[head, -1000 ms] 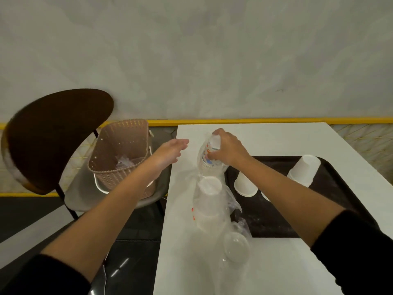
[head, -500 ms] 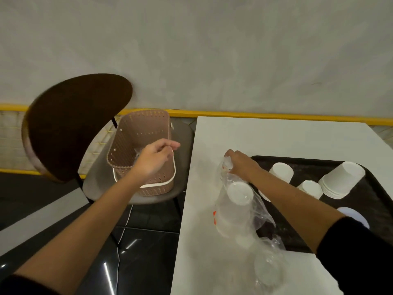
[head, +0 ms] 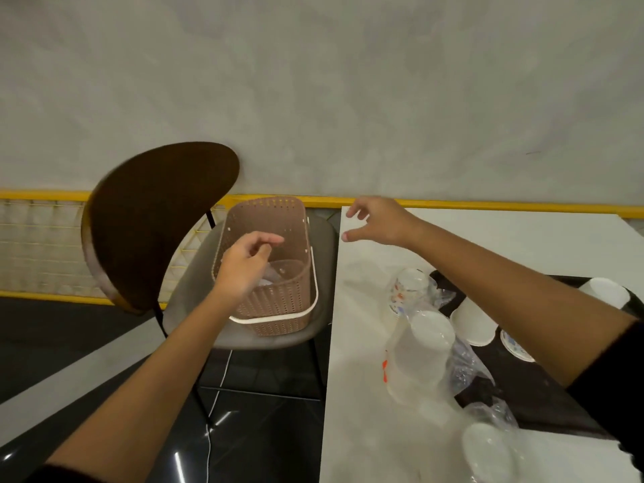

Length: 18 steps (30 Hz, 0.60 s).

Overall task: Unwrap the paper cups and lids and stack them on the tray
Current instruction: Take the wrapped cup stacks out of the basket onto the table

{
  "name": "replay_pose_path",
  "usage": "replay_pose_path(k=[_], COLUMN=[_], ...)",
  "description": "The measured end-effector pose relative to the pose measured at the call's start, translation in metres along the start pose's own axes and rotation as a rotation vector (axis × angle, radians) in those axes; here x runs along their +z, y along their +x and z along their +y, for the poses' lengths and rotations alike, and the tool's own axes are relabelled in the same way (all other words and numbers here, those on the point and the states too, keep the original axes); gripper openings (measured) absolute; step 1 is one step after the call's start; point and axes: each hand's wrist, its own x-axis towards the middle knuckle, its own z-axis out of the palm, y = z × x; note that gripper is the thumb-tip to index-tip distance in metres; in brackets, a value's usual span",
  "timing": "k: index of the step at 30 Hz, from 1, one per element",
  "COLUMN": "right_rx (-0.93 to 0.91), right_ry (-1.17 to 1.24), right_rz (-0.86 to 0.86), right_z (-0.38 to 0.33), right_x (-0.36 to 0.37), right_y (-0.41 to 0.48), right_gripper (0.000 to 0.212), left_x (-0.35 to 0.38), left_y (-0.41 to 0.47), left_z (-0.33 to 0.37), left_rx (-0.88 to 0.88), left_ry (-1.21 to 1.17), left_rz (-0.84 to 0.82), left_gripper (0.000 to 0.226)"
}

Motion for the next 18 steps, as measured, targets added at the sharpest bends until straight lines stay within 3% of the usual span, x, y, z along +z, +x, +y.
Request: replay_pose_path(k=[4,8,14,18], right_rx=[-0.066,-0.044,0.096,0.183], right_ry=[-0.009,-0.011,-0.141,-0.239], right_rz=[-0.059,-0.151,-0.427,-0.573], right_z=[-0.038,-0.062,-0.073,-0.074], right_x=[0.027,0.069,0.127,0.158], right_y=[0.023,0.045,0.079,0.102], right_gripper=[0.042,0.046,0.083,0.087], left_x=[-0.023,-0.041,-0.054,-0.05], left_y=[0.01,0.018,0.028,0.036], left_z=[-0.025,-0.048,-0.071,-0.079], left_rx=[0.03,-0.066,-0.18,-0.194], left_ry=[0.055,0.072,-0.015,-0.059], left_rz=[0.131,0.173,0.053,-0.004], left_gripper=[0.025,0.029,0.045,0.044])
